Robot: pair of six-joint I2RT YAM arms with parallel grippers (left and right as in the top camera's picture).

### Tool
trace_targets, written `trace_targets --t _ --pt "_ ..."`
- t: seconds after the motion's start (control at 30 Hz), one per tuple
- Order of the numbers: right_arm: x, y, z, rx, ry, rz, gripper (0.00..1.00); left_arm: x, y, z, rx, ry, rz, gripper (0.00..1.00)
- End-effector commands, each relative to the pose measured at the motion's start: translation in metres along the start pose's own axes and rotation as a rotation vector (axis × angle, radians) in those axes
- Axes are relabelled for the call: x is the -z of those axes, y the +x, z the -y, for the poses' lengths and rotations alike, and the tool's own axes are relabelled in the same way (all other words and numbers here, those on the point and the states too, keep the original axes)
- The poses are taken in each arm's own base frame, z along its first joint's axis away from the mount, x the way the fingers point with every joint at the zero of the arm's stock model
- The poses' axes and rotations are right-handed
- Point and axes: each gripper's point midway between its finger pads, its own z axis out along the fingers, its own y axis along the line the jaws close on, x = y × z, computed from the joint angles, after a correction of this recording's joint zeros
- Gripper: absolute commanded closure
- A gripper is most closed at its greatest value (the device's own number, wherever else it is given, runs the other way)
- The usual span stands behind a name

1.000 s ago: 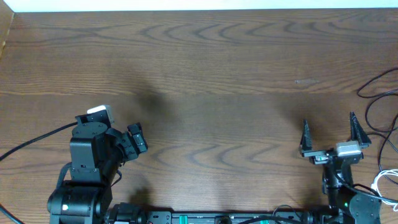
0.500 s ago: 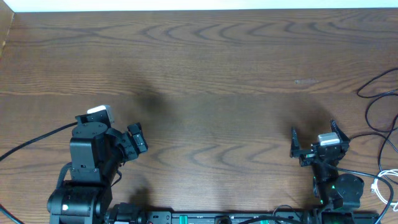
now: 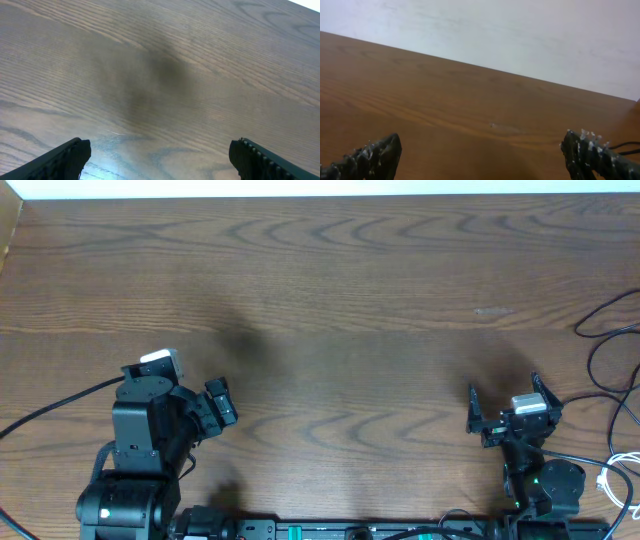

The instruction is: Untangle cables

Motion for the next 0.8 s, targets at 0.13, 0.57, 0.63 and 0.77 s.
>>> trace_targets --t 0.13,0.57,0.63,0.77 --pt "0.000 0.000 -0.001 -0.009 -0.004 0.000 0.01 -0.001 0.001 -0.001 0.007 -0.005 -0.001 0.06" --pt "0.000 0.000 -0.001 -0.009 -0.004 0.000 0.01 0.006 -0.005 -0.007 -0.005 -0.013 0.050 0.06" --pt "0.000 0.000 -0.001 -0.009 -0.004 0.000 0.01 0.008 -0.011 -0.009 0.006 -0.008 0.117 0.06" --pt "0.000 0.000 -0.001 -0.009 -0.004 0.000 0.01 0.007 -0.015 -0.014 0.023 0.013 0.252 0.06"
